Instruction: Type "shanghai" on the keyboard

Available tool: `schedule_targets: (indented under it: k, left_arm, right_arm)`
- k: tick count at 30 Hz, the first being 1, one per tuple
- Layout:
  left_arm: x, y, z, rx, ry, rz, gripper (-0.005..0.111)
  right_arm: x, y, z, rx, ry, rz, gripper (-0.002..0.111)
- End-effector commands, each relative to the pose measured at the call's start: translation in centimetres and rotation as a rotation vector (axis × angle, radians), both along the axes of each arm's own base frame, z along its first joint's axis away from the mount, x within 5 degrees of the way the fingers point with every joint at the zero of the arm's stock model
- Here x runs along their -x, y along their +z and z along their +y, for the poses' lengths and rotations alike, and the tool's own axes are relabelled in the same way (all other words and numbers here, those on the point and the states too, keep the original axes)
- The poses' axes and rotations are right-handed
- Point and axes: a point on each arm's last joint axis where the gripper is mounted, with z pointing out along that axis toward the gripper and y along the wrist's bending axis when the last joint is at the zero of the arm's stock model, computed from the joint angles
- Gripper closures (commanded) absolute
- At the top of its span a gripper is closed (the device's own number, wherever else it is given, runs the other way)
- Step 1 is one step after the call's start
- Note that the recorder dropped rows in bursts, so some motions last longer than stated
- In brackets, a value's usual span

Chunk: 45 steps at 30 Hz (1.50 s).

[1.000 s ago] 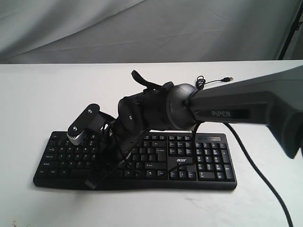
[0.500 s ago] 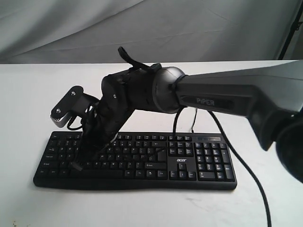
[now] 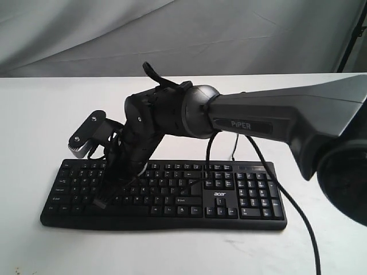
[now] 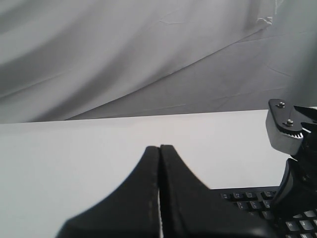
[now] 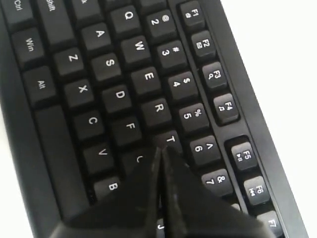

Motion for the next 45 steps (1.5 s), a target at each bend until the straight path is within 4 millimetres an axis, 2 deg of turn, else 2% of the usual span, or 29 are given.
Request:
schedule_targets:
  k: [1,36,45]
  left_arm:
    - [0.0,0.0,0.0,0.004,-0.007,-0.006,0.107]
    - [0.0,0.0,0.0,0.004,-0.007,-0.006,0.107]
    - [0.0,0.0,0.0,0.004,-0.007,-0.006,0.107]
  right_arm:
    - [-0.3,-0.4,0.0,-0.005,-0.003,0.000,0.108]
    - [0.6,-0.8,0.6,-0.010,0.030,0.025,0.108]
    - [0.8,-1.4,0.6,0.001,0.031,0.038,0.108]
